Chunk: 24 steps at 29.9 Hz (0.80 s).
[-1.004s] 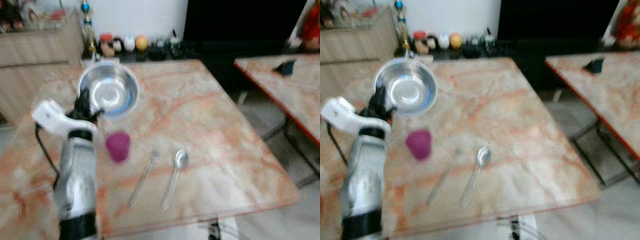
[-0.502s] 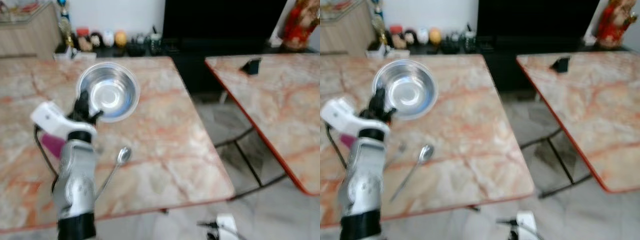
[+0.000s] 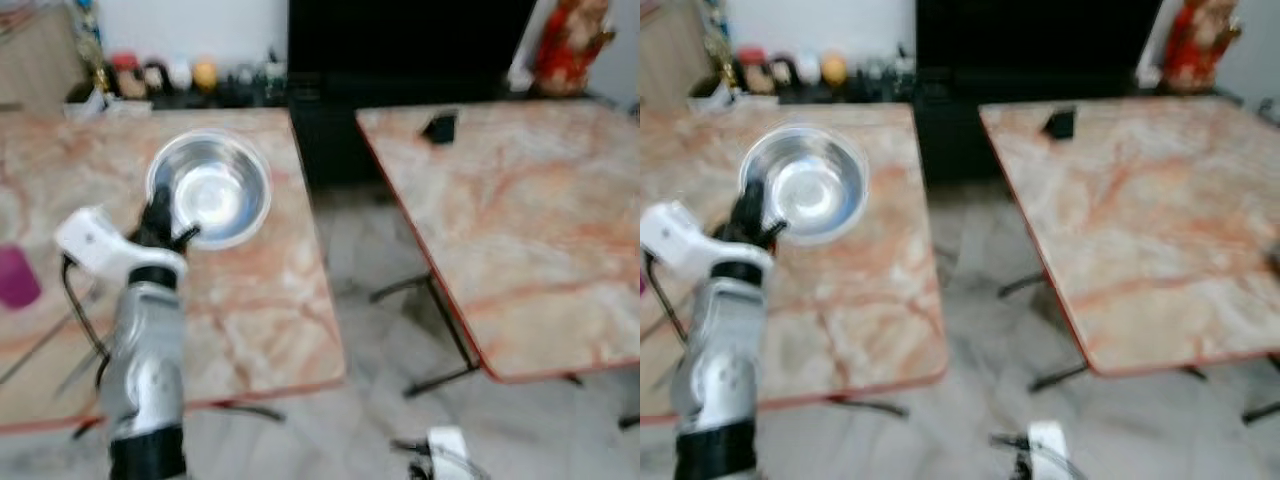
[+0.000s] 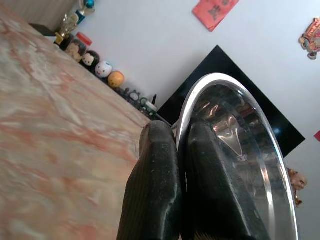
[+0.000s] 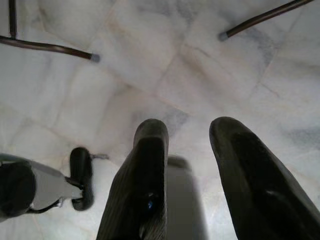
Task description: Setting the table
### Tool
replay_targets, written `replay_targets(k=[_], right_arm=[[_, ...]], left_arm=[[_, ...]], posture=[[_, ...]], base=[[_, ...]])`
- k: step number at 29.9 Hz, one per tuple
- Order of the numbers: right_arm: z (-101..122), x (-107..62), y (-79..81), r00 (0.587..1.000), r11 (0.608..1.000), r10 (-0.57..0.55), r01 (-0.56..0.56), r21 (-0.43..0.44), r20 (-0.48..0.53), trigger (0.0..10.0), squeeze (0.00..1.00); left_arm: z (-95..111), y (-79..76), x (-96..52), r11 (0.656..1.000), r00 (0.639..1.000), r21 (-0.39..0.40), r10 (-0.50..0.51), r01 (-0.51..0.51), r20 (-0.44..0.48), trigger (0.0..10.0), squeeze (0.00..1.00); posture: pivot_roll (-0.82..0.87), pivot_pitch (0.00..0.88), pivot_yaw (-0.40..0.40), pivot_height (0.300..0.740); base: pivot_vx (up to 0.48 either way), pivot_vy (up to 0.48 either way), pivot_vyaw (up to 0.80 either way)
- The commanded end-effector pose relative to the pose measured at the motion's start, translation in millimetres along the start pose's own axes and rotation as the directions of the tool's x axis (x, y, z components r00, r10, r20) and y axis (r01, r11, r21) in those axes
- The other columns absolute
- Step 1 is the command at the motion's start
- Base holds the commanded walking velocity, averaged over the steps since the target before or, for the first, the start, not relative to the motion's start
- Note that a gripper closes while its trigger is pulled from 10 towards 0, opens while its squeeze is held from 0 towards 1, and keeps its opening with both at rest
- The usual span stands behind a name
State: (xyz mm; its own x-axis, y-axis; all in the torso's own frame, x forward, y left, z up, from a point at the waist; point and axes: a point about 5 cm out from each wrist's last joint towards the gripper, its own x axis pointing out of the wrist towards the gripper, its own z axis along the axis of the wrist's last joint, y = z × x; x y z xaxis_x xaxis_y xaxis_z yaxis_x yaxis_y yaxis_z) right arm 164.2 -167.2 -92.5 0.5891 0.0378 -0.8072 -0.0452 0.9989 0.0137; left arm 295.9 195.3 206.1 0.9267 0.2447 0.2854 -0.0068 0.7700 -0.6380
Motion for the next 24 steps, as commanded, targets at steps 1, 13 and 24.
replay_targets(k=[1,13,24], right_arm=[[-0.5,-1.1,-9.1,1.000,1.000,-0.024,0.024,0.001,-0.001,10.0,0.00],[-1.6,-1.4,-8.7,1.000,1.000,-0.024,0.024,-0.003,-0.002,10.0,0.00],[-2.3,-1.6,-8.1,1.000,1.000,-0.030,0.030,0.010,0.002,10.0,0.00]], left_arm=[[-2.1,-10.3,1.5,1.000,1.000,-0.002,-0.030,0.030,-0.003,10.0,0.00],[-3.8,-9.9,1.2,0.999,0.999,0.000,-0.034,0.034,-0.012,10.0,0.00],[-5.4,-12.5,3.0,0.999,0.998,-0.004,-0.051,0.050,-0.023,10.0,0.00]], posture=[[-0.03,0.000,0.001,0.740],[-0.04,0.000,0.007,0.740],[-0.04,0.000,0.012,0.740]], base=[[0.000,-0.480,0.00],[0.000,-0.480,0.00],[0.000,-0.480,0.00]])
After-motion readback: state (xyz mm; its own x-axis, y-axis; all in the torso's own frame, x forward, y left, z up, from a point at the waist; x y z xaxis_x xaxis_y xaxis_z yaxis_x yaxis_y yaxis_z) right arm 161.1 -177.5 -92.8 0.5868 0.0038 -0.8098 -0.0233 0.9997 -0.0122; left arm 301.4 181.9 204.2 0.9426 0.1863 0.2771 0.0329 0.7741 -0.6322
